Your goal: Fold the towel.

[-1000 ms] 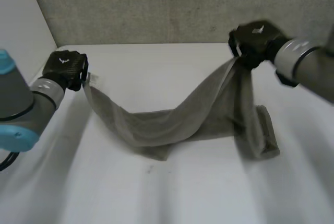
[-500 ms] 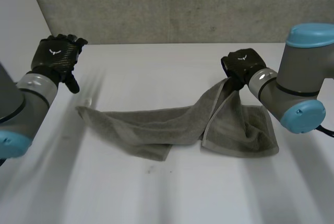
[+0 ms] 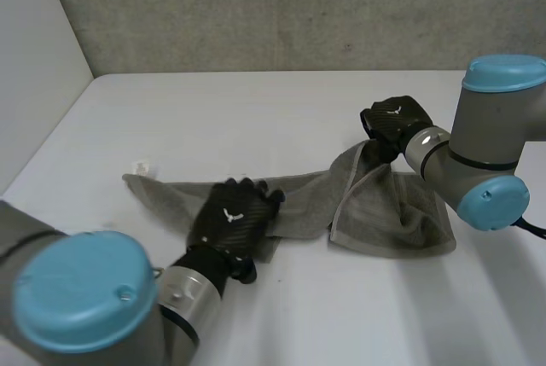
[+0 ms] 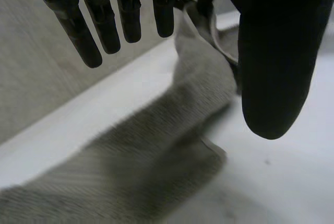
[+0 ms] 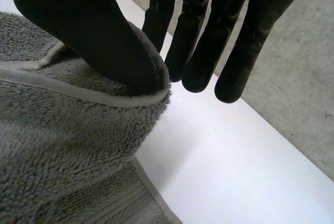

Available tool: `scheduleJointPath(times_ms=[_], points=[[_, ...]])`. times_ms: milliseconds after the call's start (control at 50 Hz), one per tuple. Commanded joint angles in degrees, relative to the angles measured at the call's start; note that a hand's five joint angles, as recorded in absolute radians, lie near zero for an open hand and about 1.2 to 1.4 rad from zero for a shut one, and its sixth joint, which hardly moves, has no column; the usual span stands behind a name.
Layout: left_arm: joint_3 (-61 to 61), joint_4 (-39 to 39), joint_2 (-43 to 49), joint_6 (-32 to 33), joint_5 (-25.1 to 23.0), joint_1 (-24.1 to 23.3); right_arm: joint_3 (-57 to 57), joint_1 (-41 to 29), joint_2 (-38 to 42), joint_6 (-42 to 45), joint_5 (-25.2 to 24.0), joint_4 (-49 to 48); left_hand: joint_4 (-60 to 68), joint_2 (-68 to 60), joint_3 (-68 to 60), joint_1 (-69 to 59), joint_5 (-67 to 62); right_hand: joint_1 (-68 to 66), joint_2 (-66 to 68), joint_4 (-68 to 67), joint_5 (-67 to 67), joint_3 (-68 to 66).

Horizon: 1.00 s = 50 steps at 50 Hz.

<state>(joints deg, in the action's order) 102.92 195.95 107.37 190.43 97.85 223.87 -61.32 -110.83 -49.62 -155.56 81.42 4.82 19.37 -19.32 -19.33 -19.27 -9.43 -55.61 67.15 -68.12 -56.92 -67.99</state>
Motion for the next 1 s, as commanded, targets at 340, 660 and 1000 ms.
scheduleJointPath(times_ms=[340,660,1000], points=[[-14.77,4.62,17.79,0.73,3.31,2.71,-5.04,0.35,-1.10,0.09,-1.53,-1.74,58.13,-58.18,-58.17,-58.23,-58.06,-24.39,12.85,-11.88,-13.08,-12.01],[-12.05,-0.29,9.01,0.82,2.26,14.73,-11.27,1.05,-10.67,9.22,-8.72,8.00,60.63,-60.68,-60.67,-60.73,-60.57,-24.39,12.85,-11.88,-13.08,-12.01],[-16.16,-11.90,14.44,0.82,-13.04,21.08,-17.26,2.11,-10.78,10.02,-16.56,10.50,60.63,-60.68,-60.67,-60.73,-60.57,-24.39,12.85,-11.88,-13.08,-12.01]])
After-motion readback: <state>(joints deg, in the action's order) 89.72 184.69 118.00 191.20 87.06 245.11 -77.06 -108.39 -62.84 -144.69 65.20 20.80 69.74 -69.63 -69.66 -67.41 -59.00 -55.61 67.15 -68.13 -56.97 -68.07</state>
